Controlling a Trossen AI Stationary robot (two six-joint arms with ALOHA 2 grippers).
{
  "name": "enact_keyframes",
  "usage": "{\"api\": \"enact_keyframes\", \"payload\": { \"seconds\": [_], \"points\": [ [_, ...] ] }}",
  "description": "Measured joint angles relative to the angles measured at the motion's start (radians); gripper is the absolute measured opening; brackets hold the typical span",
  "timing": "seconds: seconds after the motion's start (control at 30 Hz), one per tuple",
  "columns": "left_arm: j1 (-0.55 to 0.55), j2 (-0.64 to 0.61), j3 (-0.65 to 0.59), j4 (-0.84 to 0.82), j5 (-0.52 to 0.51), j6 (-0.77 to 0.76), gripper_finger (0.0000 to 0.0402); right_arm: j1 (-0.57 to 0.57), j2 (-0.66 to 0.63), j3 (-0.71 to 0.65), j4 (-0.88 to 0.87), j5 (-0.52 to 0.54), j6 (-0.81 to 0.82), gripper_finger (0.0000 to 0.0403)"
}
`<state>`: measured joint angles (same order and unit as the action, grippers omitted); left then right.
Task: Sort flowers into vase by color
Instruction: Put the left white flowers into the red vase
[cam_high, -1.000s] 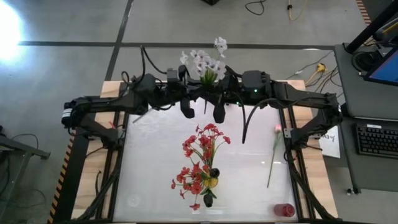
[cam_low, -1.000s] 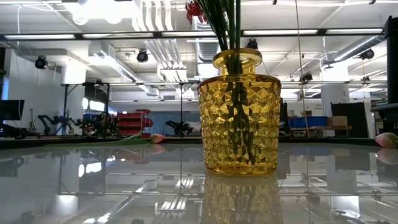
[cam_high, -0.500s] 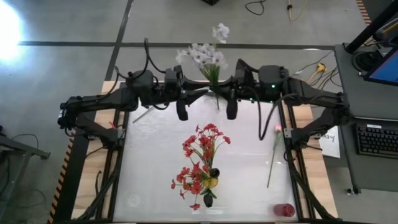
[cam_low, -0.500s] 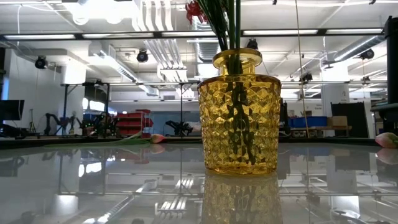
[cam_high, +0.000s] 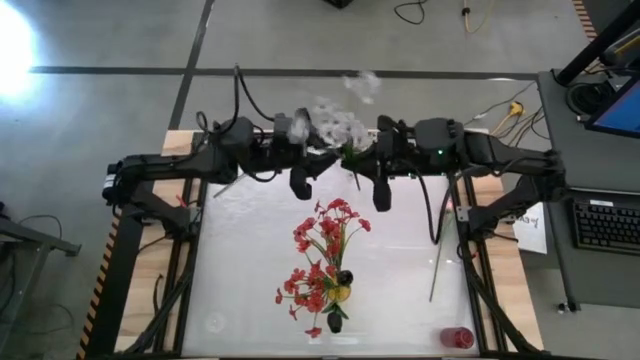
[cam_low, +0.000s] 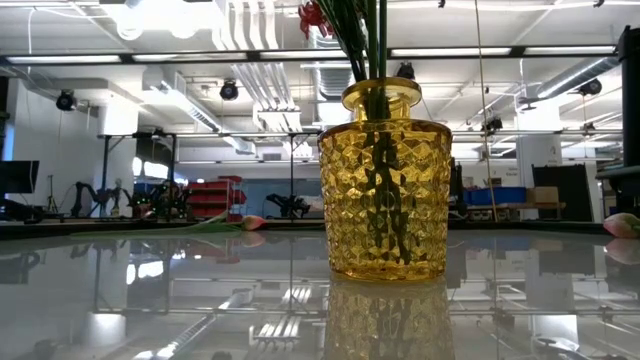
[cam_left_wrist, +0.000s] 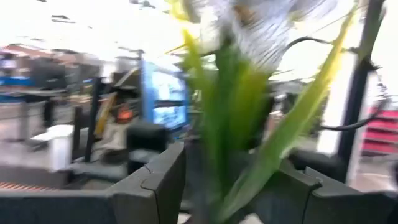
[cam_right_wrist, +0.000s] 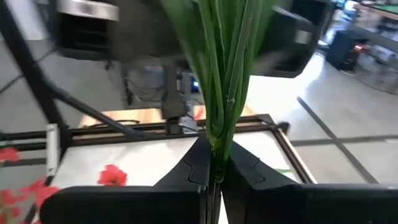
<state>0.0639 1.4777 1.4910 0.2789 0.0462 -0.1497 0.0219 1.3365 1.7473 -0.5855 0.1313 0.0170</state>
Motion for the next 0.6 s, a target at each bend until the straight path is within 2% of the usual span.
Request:
{"api": "enact_keyframes", "payload": {
  "seconds": [0.13, 0.3, 0.43, 0.6],
  "points": [
    [0.0, 0.02, 0.0, 0.016, 0.025, -0.026, 0.0148, 0.0, 0.001, -0.001, -0.007, 0.011, 0.009, 0.0013],
    [0.0, 0.011, 0.0, -0.04, 0.026, -0.024, 0.0133, 0.0, -0.034, -0.002, -0.007, 0.01, 0.009, 0.0013],
    [0.0, 0.01, 0.0, -0.043, 0.068, -0.024, 0.015, 0.0, -0.067, -0.002, -0.004, 0.007, 0.009, 0.0013],
    [0.0, 0.014, 0.0, -0.005, 0.071, -0.031, 0.019, 0.0, -0.074, -0.002, -0.01, 0.0, 0.035, 0.0013]
  ]
}}
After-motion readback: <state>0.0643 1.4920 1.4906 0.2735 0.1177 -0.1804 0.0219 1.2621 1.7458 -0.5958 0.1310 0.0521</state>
